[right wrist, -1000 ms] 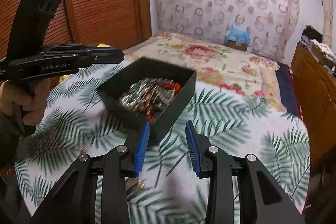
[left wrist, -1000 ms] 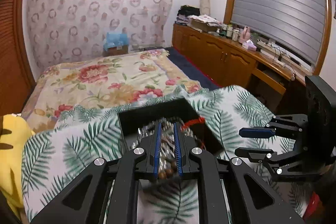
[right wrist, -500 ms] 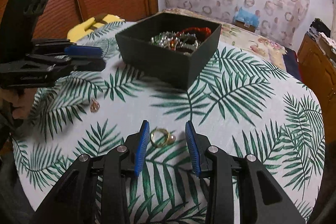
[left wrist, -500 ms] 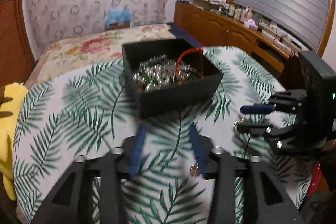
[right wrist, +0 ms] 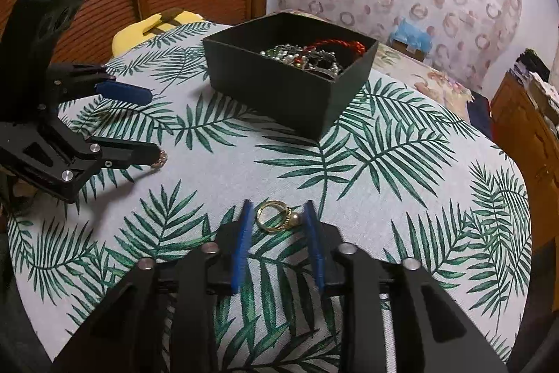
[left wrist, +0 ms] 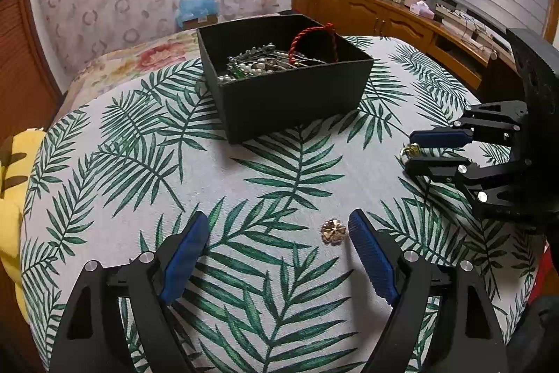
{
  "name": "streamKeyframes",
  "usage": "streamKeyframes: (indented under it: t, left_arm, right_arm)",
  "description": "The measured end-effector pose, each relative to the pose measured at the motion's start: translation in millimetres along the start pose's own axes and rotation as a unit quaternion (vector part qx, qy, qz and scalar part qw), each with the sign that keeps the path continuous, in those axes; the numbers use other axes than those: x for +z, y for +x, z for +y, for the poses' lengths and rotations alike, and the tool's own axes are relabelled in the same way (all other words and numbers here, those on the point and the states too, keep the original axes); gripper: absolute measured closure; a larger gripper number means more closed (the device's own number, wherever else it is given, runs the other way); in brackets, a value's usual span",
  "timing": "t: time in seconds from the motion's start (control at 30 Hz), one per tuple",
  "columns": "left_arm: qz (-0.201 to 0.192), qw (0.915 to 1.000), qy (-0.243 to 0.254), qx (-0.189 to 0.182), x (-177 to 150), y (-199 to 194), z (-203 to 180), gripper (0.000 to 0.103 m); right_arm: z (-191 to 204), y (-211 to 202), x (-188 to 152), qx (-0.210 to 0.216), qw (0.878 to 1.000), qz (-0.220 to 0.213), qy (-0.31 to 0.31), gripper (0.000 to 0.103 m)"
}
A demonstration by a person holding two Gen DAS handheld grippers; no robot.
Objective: Organize jewelry
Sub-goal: 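Grasp the gold flower charm with the left tool while the right tool grasps the gold ring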
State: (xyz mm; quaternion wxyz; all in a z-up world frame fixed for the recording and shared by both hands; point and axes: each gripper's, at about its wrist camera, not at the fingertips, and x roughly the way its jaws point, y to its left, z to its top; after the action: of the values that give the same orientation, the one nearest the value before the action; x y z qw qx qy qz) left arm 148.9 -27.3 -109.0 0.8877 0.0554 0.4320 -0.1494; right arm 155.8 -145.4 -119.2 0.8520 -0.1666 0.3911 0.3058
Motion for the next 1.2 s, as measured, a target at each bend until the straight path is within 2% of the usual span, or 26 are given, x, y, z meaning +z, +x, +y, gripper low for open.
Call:
streamKeyframes:
  t: [0.33, 0.53, 0.7, 0.83, 0.93, 1.0, 1.2]
  left_arm:
    - [0.004, 0.9996, 0.026, -0.006, -1.4, -1.8, -14.8, 0.026]
    - [0.004, 0.9994, 0.032, -0.010, -2.2, -3.2, -18.7, 0.043]
    - [0.004, 0.9991, 0.034, -0.023, -2.8, -4.0, -22.6, 0.063]
    - [0.002, 0.9990, 0.037, -0.027, -3.5, -3.8, -25.2, 0.067]
    - [-0.001, 0.9989, 0.039, -0.027, -2.8, -3.1, -27.0, 0.075]
    - [-0.003, 0.9987, 0.040, -0.030, -2.2, -2.4, -27.3, 0.089]
    - [-0.012, 0.9993, 0.020, -0.030, 3.9, -4.8, -19.0, 0.089]
  right_arm:
    - [-5.4, -4.6, -2.2, -0.002, 1.000, -0.005, 0.006, 0.076]
    - [-6.1, -8.9, -0.3, -0.002, 1.000, -0.012, 0.007, 0.076]
    - [-7.2, -9.3, 1.4, -0.002, 1.000, -0.014, 0.007, 0.076]
    - [-7.0, -9.4, 3.3, -0.003, 1.000, -0.015, 0.006, 0.076]
    - [-8.8, -9.7, 4.6, -0.002, 1.000, -0.017, 0.009, 0.076]
    - [-9.5, -9.2, 6.2, -0.004, 1.000, -0.020, 0.011, 0.076]
    - [-10.1, -13.4, 14.6, -0.002, 0.999, -0.035, 0.014, 0.076]
